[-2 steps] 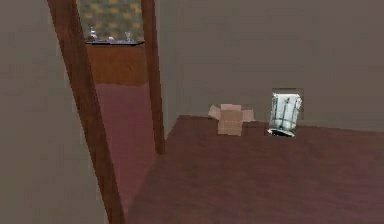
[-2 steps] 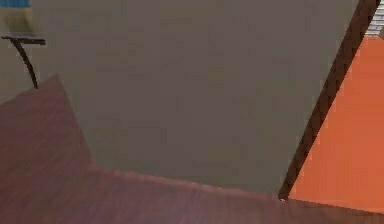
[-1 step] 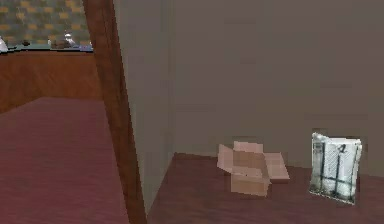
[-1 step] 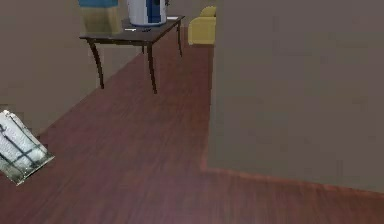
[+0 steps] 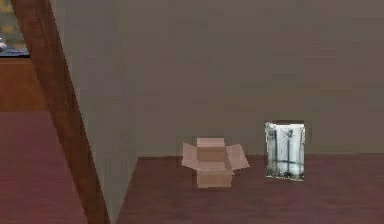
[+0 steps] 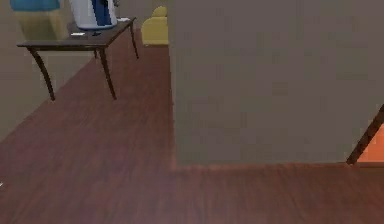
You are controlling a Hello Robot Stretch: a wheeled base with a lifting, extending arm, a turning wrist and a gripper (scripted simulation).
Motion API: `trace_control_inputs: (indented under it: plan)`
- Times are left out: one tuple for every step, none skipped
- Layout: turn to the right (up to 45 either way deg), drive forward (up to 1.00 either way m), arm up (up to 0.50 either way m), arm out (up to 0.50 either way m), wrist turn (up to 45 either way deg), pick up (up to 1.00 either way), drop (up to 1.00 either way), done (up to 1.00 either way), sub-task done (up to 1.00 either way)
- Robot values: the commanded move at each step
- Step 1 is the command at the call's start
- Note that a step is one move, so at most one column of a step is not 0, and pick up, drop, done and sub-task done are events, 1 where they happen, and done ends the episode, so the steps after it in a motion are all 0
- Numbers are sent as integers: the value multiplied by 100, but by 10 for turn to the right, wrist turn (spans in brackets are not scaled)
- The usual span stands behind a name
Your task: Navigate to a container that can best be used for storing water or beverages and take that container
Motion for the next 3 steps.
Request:
trace_control_inputs:
  plan:
    - [0,10,0,0,0,0,0,0,0]
    - [-450,0,0,0,0,0,0,0,0]
    - [0,35,0,0,0,0,0,0,0]
